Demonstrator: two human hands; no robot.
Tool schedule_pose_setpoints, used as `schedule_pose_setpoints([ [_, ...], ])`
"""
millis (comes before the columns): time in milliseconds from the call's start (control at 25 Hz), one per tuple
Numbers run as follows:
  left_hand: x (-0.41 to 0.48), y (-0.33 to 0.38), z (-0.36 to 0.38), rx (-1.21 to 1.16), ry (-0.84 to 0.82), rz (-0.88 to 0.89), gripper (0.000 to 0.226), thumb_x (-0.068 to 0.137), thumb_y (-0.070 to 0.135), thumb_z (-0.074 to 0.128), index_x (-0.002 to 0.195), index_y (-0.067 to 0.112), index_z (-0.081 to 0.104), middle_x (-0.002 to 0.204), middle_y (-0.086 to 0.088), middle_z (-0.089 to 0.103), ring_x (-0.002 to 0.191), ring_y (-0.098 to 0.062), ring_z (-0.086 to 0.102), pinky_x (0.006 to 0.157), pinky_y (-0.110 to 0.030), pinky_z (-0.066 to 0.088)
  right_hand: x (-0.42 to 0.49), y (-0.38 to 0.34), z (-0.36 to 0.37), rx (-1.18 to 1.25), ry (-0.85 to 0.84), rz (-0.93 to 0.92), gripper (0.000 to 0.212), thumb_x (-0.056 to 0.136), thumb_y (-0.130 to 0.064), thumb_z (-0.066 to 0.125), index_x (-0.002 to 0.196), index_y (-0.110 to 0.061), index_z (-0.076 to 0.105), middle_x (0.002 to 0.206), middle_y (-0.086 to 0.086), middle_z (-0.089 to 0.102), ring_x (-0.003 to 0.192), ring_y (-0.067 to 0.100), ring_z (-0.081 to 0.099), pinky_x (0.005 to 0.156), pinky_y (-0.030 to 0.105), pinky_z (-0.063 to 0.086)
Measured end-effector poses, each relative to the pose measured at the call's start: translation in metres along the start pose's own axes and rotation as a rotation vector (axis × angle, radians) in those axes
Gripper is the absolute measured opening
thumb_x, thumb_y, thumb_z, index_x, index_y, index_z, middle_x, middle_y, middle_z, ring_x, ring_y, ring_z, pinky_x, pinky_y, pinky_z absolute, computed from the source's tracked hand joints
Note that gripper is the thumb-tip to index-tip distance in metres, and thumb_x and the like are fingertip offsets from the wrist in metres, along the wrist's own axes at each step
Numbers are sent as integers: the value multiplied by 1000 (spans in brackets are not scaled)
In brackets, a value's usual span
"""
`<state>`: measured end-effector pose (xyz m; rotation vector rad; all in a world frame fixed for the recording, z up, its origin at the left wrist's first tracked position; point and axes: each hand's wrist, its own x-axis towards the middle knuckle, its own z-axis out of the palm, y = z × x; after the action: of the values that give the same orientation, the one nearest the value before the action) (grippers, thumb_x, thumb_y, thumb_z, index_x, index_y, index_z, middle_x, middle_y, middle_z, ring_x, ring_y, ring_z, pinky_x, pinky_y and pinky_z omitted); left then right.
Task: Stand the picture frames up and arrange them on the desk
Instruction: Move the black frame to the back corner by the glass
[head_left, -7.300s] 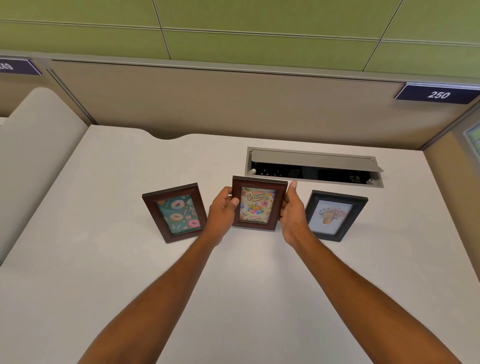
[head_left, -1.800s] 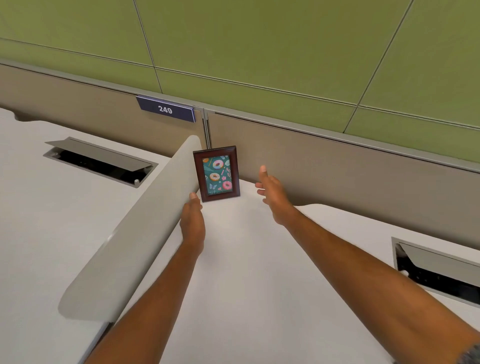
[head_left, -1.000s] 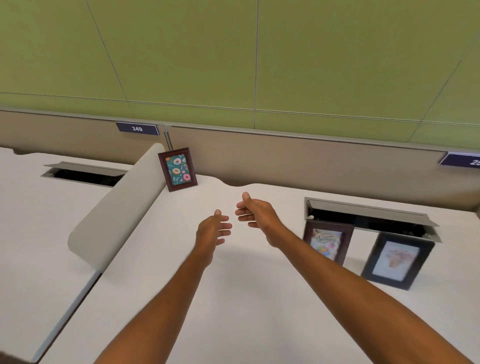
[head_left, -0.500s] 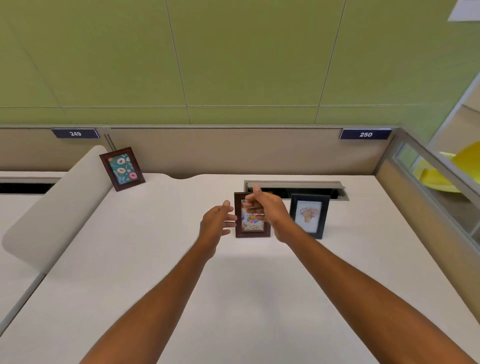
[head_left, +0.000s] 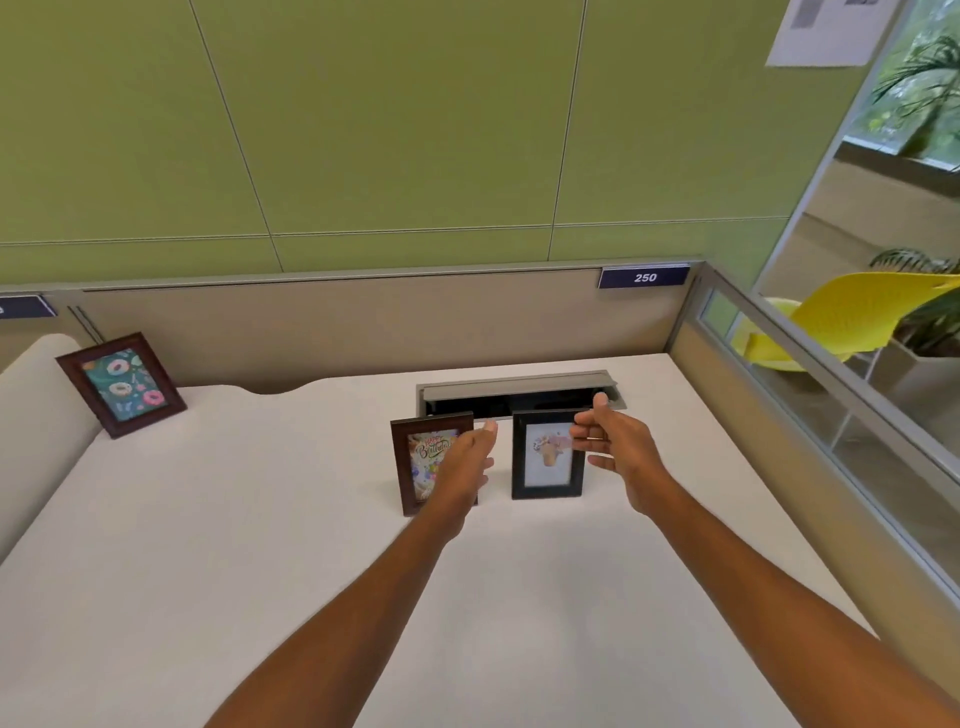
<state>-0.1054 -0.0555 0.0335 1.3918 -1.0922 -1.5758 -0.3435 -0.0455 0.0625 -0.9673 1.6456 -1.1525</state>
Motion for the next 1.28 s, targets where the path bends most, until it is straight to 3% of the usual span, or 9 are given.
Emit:
schedule_pose_setpoints([
  [280,35,-19,31,64,-47,-23,74,105,65,52,166,28,35,171,3,39,157,-23,41,127,-45,37,61,24,-31,-28,47,86,59,104,-65,49,123,-14,71,123,9,75,107,27,74,99,46,59],
  [440,57,-30,54,82,8,-52,80,102,74,46,169,32,30,175,6,33,162,-22,32,132,-51,30,86,45,-22,-53,-77,211,69,105,-67,39,142,-12,60,145,14,64,127,36,64,110,51,50],
  [560,69,-40,69,53,39,-64,60,103,76,39,153,43,44,151,23,52,150,-10,42,122,-35,36,102,58,-11,-56,-224,270,75,104,-72,28,150,-18,52,154,13,57,140,38,56,117,54,43],
  [680,78,-47,78,30,77,-67,42,98,81,36,128,59,54,126,39,57,120,13,57,100,-14,43,112,69,-3,-24,-335,292,65,96,-80,27,130,-35,59,143,6,64,126,29,63,114,51,46],
  [800,84,-50,81,0,92,-100,66,100,78,30,152,44,51,145,20,58,134,-2,51,109,-26,36,120,76,-1,2,-363,291,56,88,-83,32,113,-42,62,127,-2,68,110,20,66,106,45,52],
  [920,89,-50,83,-25,89,-106,83,94,82,29,160,36,48,150,13,59,137,-7,52,106,-22,36,127,81,-3,15,-382,306,60,92,-82,33,125,-39,60,123,-6,68,115,21,66,102,40,53],
  [1000,92,-49,85,-35,117,-111,77,94,81,30,154,39,54,145,15,65,131,-3,59,102,-18,39,130,85,-4,25,-384,302,57,93,-82,34,121,-42,63,118,-11,72,110,14,69,95,33,55],
  [1120,97,-49,88,-53,136,-115,56,95,80,33,131,50,64,120,31,77,110,12,71,93,-16,47,132,86,-4,45,-375,297,55,88,-84,37,112,-45,67,114,-14,75,106,12,71,85,27,57],
  [1280,101,-44,94,-52,121,-120,45,101,75,30,120,54,64,104,38,77,98,18,71,91,-16,48,134,82,-11,64,-360,321,59,85,-85,41,117,-42,65,126,-3,72,120,25,67,108,45,53],
])
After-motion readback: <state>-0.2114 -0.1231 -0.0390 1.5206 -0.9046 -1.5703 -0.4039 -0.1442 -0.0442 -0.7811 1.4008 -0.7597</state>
